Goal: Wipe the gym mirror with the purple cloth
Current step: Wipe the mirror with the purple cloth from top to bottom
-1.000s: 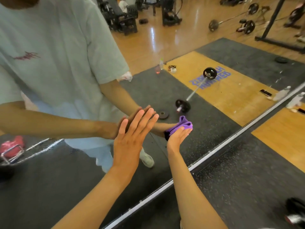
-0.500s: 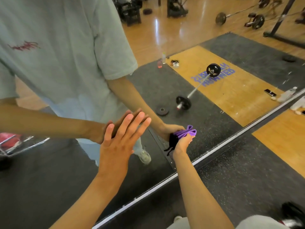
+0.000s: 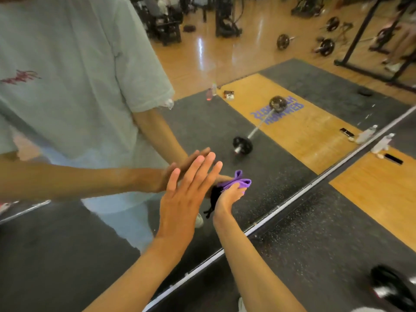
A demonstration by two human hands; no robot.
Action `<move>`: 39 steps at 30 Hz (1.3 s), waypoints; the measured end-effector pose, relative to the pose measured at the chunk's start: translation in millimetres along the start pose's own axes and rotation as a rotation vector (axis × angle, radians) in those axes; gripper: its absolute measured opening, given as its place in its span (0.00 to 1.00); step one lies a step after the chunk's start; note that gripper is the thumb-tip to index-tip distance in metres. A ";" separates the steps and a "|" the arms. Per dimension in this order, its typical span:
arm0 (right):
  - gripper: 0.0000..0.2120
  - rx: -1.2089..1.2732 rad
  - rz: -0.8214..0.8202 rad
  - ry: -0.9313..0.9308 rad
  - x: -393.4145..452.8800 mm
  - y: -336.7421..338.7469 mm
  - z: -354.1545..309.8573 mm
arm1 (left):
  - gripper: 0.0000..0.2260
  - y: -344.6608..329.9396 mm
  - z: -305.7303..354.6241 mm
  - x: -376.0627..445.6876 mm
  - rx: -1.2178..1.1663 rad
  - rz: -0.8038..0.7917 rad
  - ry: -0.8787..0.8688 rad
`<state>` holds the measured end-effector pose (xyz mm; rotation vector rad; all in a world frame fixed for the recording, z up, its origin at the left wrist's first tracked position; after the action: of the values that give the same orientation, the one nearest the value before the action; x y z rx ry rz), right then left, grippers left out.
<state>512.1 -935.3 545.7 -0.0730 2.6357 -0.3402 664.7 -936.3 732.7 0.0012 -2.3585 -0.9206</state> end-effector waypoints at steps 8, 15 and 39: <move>0.54 -0.082 -0.044 0.092 -109.1 -41.1 4.7 | 0.28 -4.5 -45.5 -54.9 -0.126 0.017 0.042; 0.49 -0.147 -0.081 0.144 -189.6 -55.7 -5.8 | 0.37 -7.5 -73.6 -92.4 -0.036 -0.034 0.059; 0.29 -0.207 0.029 0.239 -139.8 -28.4 -22.0 | 0.35 -6.7 -84.9 -104.2 -0.007 0.053 -0.041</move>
<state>625.1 -942.3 635.1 -0.0656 2.8977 -0.0677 794.1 -971.9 722.2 -0.0833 -2.3811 -0.9120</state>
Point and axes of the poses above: each hand's wrist, its own x-axis towards the middle knuckle, its own y-axis out of the back of the hand, z = x × y, the point moved 4 cm from there along x, towards the middle knuckle, and after that the axes turned 5 degrees about -x, right-handed, at the moved point
